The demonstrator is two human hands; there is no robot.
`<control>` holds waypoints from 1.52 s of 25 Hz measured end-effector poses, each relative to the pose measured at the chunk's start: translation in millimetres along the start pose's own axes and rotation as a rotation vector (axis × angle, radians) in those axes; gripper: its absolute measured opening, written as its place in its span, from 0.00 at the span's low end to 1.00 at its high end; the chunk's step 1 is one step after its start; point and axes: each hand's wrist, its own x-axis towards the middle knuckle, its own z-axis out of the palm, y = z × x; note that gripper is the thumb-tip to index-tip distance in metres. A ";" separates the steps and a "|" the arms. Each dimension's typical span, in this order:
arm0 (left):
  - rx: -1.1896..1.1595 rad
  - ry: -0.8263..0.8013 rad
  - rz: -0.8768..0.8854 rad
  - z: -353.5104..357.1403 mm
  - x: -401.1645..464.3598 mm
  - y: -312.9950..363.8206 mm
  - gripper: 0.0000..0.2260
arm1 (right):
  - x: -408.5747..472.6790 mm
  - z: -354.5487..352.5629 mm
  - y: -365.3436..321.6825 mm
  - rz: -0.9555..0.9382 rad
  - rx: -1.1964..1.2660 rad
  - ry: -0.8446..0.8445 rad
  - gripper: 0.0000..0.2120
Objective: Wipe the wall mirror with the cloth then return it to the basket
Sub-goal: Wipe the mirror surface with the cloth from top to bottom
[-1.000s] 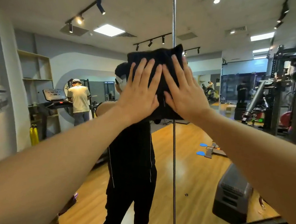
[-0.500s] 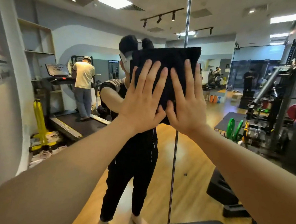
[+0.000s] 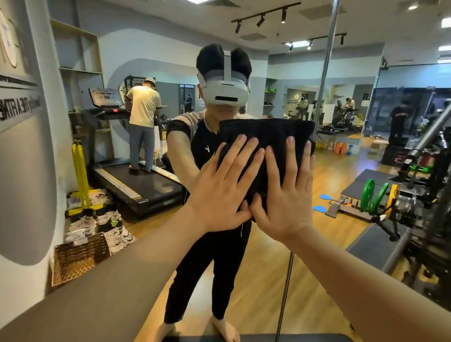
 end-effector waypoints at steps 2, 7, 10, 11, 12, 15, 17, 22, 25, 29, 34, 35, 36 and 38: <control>-0.007 0.004 0.006 -4.2 -19.4 -17.7 0.38 | -0.3 9.4 -21.0 -0.016 -0.009 -0.007 0.39; 0.030 0.000 -0.022 -19.3 -82.2 -77.1 0.38 | 9.8 40.6 -97.8 -0.055 0.001 -0.012 0.39; 0.014 -0.017 -0.035 -32.1 -125.5 -127.9 0.38 | 22.4 64.0 -159.8 -0.073 0.012 0.008 0.39; 0.011 -0.023 -0.041 -37.3 -141.1 -146.2 0.37 | 27.5 71.9 -182.5 -0.076 0.022 0.012 0.39; 0.014 -0.026 -0.046 -42.2 -155.5 -163.7 0.37 | 32.5 79.3 -203.6 -0.075 0.030 0.006 0.39; 0.044 -0.029 -0.077 -59.8 -203.4 -222.6 0.38 | 50.6 103.9 -274.8 -0.088 0.051 -0.011 0.40; 0.052 -0.019 -0.102 -71.7 -240.0 -267.8 0.39 | 65.4 121.7 -331.0 -0.090 0.068 -0.023 0.40; 0.126 -0.045 -0.134 -99.6 -314.0 -366.0 0.41 | 101.0 158.3 -447.5 -0.123 0.081 -0.048 0.41; 0.182 -0.070 -0.171 -115.2 -346.1 -398.8 0.41 | 110.2 173.2 -498.9 -0.126 0.078 -0.056 0.43; 0.184 -0.060 -0.211 -114.9 -358.1 -401.0 0.39 | 107.7 184.2 -513.6 -0.132 0.076 -0.032 0.42; 0.168 -0.033 -0.367 -82.4 -376.6 -355.4 0.38 | 78.8 191.9 -491.1 -0.254 0.085 -0.004 0.40; 0.164 -0.043 -0.384 -70.3 -385.6 -335.4 0.38 | 58.9 192.7 -481.9 -0.278 0.084 -0.008 0.39; 0.152 -0.058 -0.399 -55.9 -393.2 -309.2 0.39 | 32.6 192.2 -467.8 -0.299 0.077 -0.014 0.39; 0.103 -0.085 -0.403 -25.5 -396.4 -249.5 0.39 | -22.5 190.1 -426.5 -0.299 0.048 -0.010 0.36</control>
